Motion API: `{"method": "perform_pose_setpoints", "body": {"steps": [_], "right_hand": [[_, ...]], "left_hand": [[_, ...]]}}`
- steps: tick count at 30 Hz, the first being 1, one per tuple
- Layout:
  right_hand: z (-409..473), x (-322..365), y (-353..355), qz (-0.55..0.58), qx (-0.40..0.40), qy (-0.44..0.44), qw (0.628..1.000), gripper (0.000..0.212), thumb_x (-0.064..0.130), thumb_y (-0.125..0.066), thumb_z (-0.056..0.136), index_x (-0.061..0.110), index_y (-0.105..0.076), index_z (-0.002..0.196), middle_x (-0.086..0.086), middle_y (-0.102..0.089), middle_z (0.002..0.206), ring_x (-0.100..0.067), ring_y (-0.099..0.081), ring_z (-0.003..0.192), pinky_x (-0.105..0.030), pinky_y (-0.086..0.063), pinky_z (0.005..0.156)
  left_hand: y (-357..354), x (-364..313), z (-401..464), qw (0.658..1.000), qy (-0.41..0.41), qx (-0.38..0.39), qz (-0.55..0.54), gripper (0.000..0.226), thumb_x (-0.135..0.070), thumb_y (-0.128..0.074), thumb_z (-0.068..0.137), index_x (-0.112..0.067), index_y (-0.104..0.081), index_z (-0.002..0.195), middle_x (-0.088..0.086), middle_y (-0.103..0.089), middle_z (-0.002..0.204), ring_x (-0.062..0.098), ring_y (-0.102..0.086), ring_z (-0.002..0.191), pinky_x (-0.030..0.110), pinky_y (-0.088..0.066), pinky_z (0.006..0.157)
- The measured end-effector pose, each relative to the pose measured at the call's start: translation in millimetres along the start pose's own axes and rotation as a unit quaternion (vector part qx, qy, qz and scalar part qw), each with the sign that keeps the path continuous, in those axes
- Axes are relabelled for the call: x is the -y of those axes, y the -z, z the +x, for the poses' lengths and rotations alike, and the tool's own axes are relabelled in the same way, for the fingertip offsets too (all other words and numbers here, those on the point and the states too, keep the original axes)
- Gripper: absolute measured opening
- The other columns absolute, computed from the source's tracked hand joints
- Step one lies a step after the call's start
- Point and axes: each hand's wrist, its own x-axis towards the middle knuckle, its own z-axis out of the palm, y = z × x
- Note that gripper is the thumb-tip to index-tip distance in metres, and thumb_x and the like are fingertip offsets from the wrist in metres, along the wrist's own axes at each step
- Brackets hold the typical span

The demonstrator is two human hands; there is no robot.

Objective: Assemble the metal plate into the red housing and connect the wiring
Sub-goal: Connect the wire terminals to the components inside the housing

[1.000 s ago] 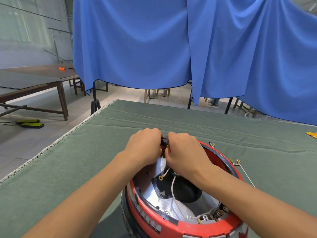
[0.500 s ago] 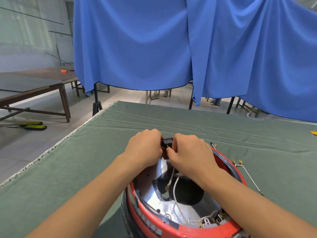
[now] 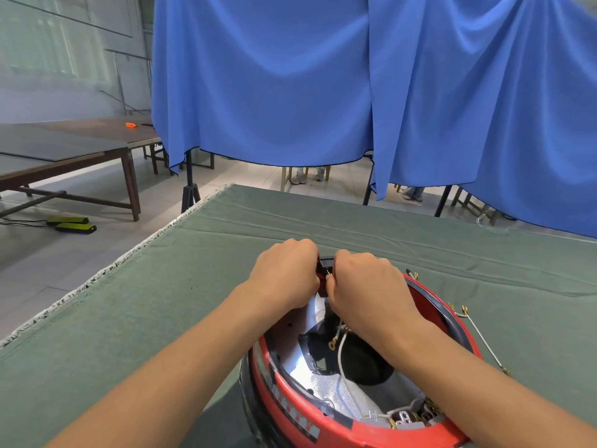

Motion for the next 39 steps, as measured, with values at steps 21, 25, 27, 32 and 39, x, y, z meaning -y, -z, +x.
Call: {"method": "perform_pose_setpoints", "body": {"steps": [21,25,27,32,39], "right_hand": [[7.0,-1.0,4.7,0.069,0.028,-0.047,0.996,0.019,0.025,-0.053,0.094,0.01,-0.063,0.094,-0.01,-0.067,0.09,-0.028,-0.061,0.083,-0.04,-0.052,0.076],[5.8,-2.0,3.4,0.065,0.023,-0.057,0.996,0.021,0.031,-0.05,0.093,0.013,-0.061,0.091,-0.007,-0.065,0.086,-0.028,-0.06,0.082,-0.038,-0.051,0.072],[5.0,-2.8,3.1,0.052,0.029,-0.057,0.997,0.025,0.034,-0.047,0.092,0.013,-0.058,0.084,-0.005,-0.061,0.078,-0.027,-0.057,0.075,-0.033,-0.046,0.063],[2.2,-0.9,1.8,-0.003,0.026,-0.036,0.999,0.032,0.036,-0.039,0.096,0.018,-0.043,0.07,0.002,-0.039,0.062,-0.023,-0.042,0.061,-0.031,-0.029,0.054],[5.1,-3.6,-2.9,0.049,0.056,-0.037,0.997,0.03,0.035,-0.04,0.098,0.017,-0.046,0.075,0.002,-0.049,0.066,-0.016,-0.045,0.06,-0.026,-0.027,0.048]], "left_hand": [[1.5,-1.6,-1.7,1.0,-0.009,0.003,0.014,0.008,-0.016,-0.052,0.088,-0.013,-0.056,0.094,0.012,-0.062,0.097,0.029,-0.045,0.079,0.035,-0.032,0.065],[1.0,-1.2,-0.6,1.0,-0.004,0.006,0.008,0.01,-0.016,-0.052,0.088,-0.012,-0.057,0.096,0.011,-0.062,0.095,0.027,-0.044,0.077,0.035,-0.033,0.065],[1.8,-1.4,-0.6,1.0,-0.003,0.008,0.008,0.011,-0.016,-0.052,0.088,-0.012,-0.058,0.096,0.011,-0.063,0.096,0.027,-0.044,0.077,0.035,-0.033,0.065],[1.5,-1.3,-0.5,1.0,-0.006,0.005,0.007,0.009,-0.015,-0.051,0.088,-0.012,-0.057,0.095,0.011,-0.062,0.095,0.026,-0.042,0.076,0.034,-0.033,0.065],[0.8,-1.1,-0.4,1.0,-0.011,-0.008,0.005,0.012,-0.016,-0.052,0.089,-0.011,-0.059,0.096,0.009,-0.058,0.087,0.026,-0.044,0.076,0.034,-0.034,0.064]]}}
